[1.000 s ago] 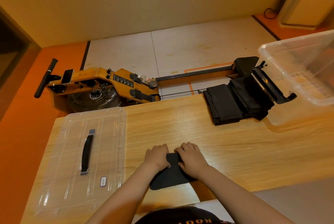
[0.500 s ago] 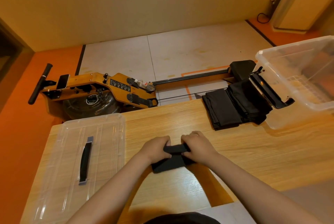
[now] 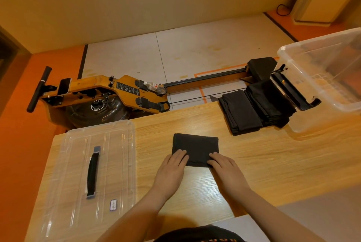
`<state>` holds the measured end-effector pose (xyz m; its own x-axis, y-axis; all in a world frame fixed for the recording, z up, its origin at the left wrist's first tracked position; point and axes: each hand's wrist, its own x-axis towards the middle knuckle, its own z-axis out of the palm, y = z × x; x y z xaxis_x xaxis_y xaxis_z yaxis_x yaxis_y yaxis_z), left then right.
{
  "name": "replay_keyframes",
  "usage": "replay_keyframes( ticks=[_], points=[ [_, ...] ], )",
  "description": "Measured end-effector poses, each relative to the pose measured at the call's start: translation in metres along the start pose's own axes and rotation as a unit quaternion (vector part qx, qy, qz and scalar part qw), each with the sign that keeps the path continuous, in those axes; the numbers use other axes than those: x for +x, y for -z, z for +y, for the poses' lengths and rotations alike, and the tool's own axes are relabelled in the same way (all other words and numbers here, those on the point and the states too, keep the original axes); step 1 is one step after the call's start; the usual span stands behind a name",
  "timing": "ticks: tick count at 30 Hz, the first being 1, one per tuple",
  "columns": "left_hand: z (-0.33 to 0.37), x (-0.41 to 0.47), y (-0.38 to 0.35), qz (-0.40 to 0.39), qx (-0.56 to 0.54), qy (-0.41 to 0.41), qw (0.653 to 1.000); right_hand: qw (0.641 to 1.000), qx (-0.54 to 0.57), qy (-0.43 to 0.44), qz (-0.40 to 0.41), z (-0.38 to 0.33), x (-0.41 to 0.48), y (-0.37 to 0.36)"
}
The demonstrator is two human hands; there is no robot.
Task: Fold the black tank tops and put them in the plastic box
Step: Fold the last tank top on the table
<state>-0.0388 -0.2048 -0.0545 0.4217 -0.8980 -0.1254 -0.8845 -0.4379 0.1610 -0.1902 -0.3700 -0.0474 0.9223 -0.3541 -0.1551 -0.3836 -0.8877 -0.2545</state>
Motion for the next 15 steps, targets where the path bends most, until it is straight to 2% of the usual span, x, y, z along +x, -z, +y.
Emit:
replay_keyframes(
  ticks=[3, 6, 11, 15],
  points=[
    [0.0, -0.019, -0.006, 0.01, 0.009, 0.003, 1.0, 1.0, -0.006, 0.008, 0.012, 0.001, -0.007, -0.006],
    [-0.002, -0.022, 0.0, 0.039, -0.012, 0.023, 0.999, 0.998, 0.008, 0.005, 0.06, -0.002, -0.004, 0.0],
    [-0.013, 0.008, 0.016, 0.099, -0.182, 0.176, 0.962, 0.986, 0.09, -0.084, 0.114, 0.001, 0.029, 0.014],
    [-0.018, 0.045, 0.024, 0.019, -0.177, 0.26, 0.949, 0.967, 0.177, -0.172, 0.066, 0.003, 0.059, 0.022]
  ],
)
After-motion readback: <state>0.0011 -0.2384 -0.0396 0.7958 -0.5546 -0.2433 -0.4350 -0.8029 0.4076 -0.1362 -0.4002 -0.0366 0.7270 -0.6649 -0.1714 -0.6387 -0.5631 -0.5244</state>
